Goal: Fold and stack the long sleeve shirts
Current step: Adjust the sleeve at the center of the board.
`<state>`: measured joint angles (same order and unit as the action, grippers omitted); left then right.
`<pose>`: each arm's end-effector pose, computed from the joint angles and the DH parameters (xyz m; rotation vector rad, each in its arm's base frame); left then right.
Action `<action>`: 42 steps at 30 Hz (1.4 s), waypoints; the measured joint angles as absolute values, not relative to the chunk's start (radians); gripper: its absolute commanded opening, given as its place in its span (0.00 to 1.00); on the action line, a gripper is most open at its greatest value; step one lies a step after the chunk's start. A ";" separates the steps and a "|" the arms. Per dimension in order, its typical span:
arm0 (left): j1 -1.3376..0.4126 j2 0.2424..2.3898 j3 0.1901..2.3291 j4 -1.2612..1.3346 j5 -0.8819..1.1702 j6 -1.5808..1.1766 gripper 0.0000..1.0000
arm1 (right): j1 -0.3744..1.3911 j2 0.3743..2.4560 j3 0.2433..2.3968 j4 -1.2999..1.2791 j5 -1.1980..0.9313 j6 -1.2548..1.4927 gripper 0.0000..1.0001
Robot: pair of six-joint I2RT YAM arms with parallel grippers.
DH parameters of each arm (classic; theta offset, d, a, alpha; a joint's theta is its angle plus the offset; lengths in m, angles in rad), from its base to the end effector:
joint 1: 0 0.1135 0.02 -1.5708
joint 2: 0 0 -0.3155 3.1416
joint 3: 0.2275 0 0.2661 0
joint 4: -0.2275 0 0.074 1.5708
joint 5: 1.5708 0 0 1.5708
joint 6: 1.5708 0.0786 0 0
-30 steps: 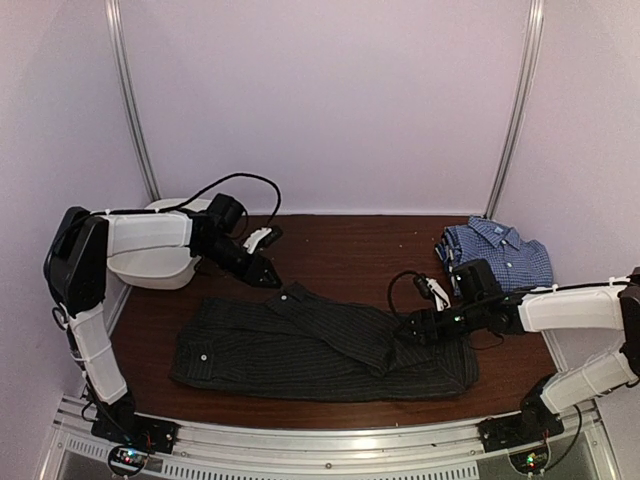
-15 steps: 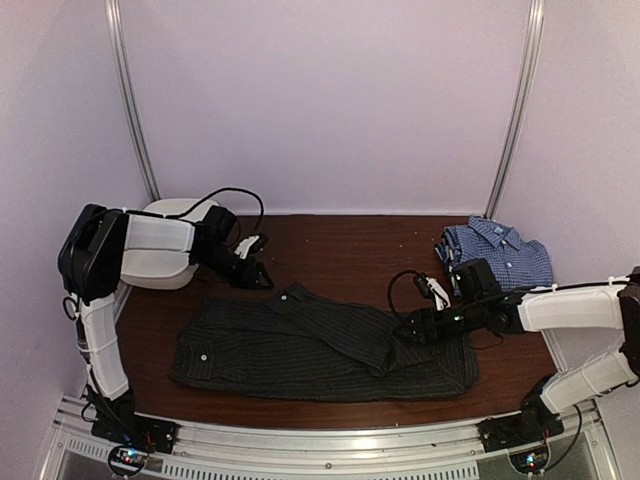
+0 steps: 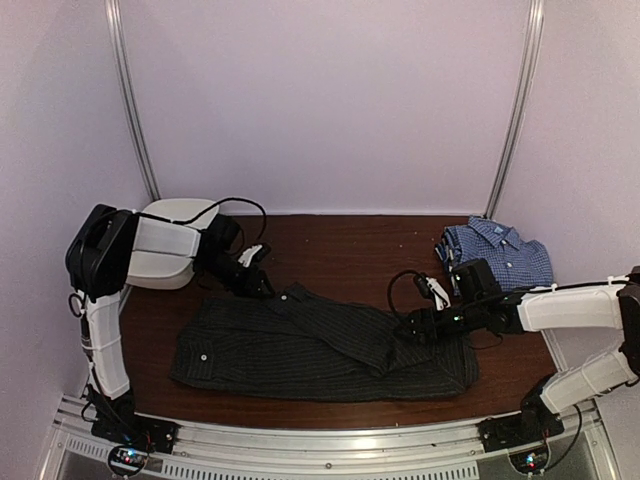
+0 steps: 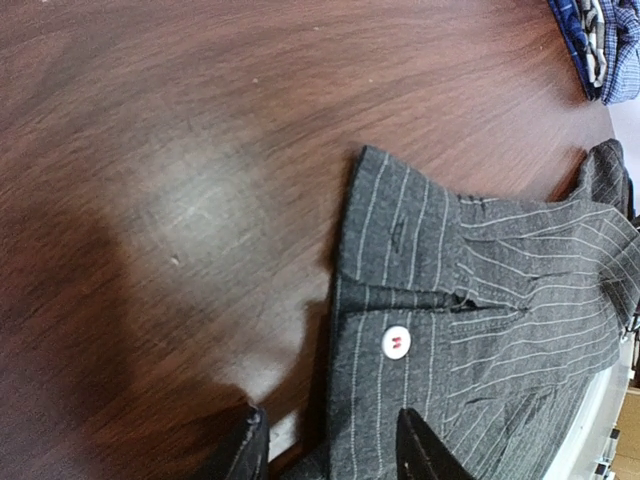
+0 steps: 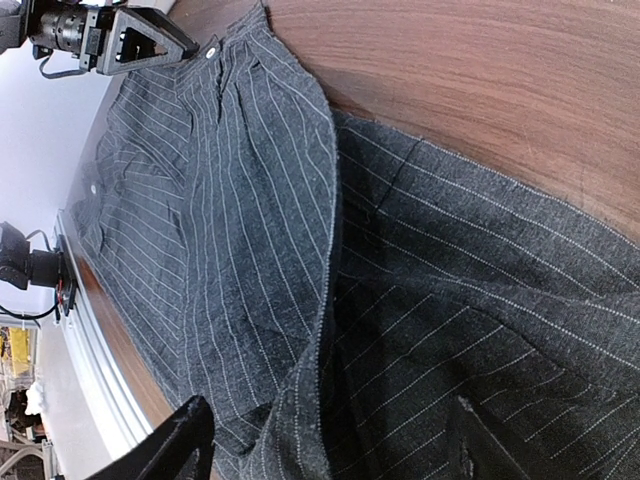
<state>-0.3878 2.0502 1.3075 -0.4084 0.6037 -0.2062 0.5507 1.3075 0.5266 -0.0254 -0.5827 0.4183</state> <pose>0.4030 -0.2128 0.1357 0.4314 2.7245 -0.9910 0.1997 0.1734 0.1775 -0.4652 2.4696 1.1293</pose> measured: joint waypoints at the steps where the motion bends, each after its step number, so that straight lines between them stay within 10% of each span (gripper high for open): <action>1: -0.392 2.054 1.308 -0.405 0.611 -0.206 0.39 | 0.551 1.308 0.527 -0.023 -0.582 0.418 0.80; 16: -0.434 2.093 1.297 -0.343 0.668 -0.233 0.00 | 0.551 1.327 0.525 0.018 -0.577 0.419 0.80; 42: -0.435 1.744 1.183 -0.334 0.550 -0.261 0.00 | 0.551 1.335 0.512 0.028 -0.566 0.425 0.79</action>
<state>-0.4355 1.7443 1.1831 -0.3340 0.5495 -0.2611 0.5507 1.3354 0.5121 0.0277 -0.5659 0.4252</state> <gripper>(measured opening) 0.008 0.790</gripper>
